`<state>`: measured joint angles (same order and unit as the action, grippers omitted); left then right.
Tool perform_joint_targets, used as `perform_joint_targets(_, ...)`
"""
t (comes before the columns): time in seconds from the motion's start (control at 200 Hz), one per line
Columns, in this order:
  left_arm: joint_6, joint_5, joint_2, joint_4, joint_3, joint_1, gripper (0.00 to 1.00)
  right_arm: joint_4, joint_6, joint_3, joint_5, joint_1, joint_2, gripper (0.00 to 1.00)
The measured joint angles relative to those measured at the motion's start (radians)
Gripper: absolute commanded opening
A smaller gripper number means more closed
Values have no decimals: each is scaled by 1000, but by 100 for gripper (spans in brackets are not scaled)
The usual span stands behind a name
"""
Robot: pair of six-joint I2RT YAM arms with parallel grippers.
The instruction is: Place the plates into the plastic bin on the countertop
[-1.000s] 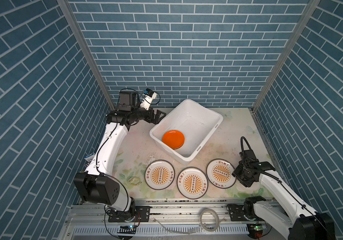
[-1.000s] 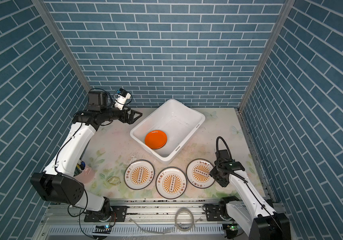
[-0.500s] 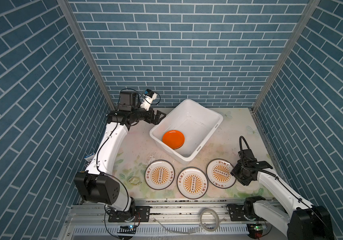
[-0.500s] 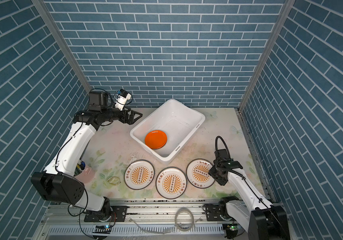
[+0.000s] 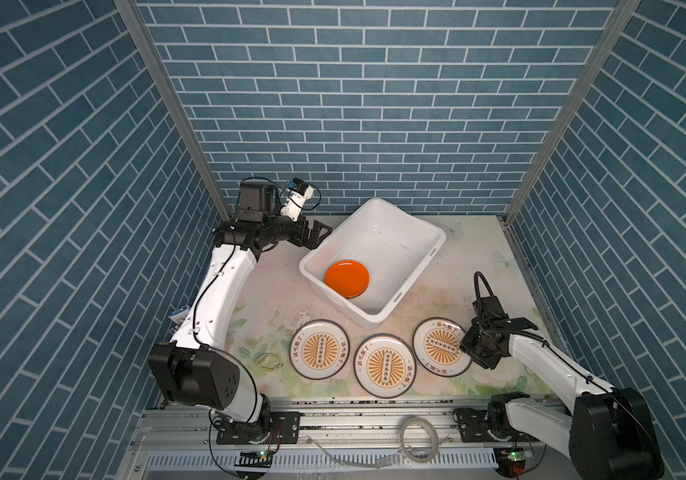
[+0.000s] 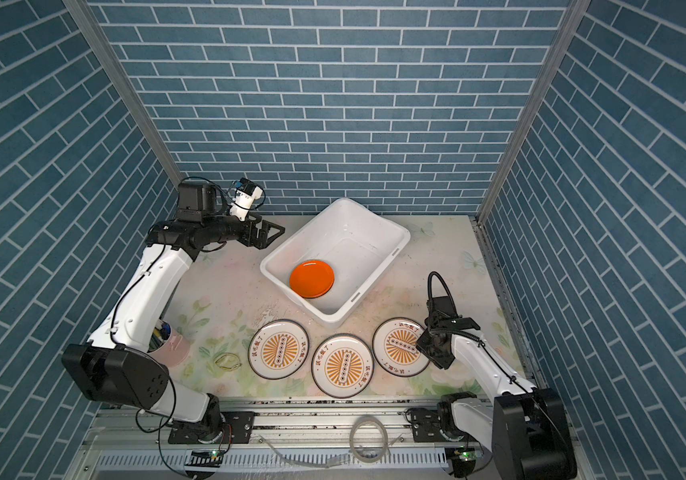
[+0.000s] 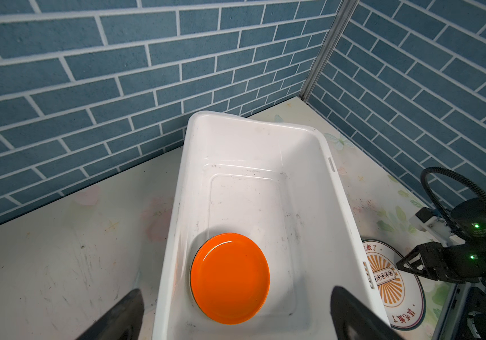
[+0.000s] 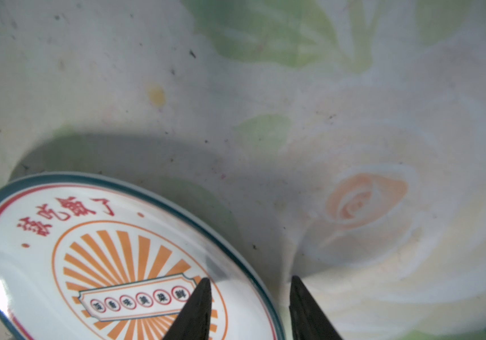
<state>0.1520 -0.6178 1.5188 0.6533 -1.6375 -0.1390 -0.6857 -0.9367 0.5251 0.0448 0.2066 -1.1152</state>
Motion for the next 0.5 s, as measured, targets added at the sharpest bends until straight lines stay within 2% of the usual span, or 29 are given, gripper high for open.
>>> perform_joint_targets(0.295,-3,2,0,-1,0,0,100,27,-2,0,-6,-33,-5,37)
perform_joint_targets(0.5,-4,6,0,-1,0,-1,100,69,-1,0,13,-51,-24,38)
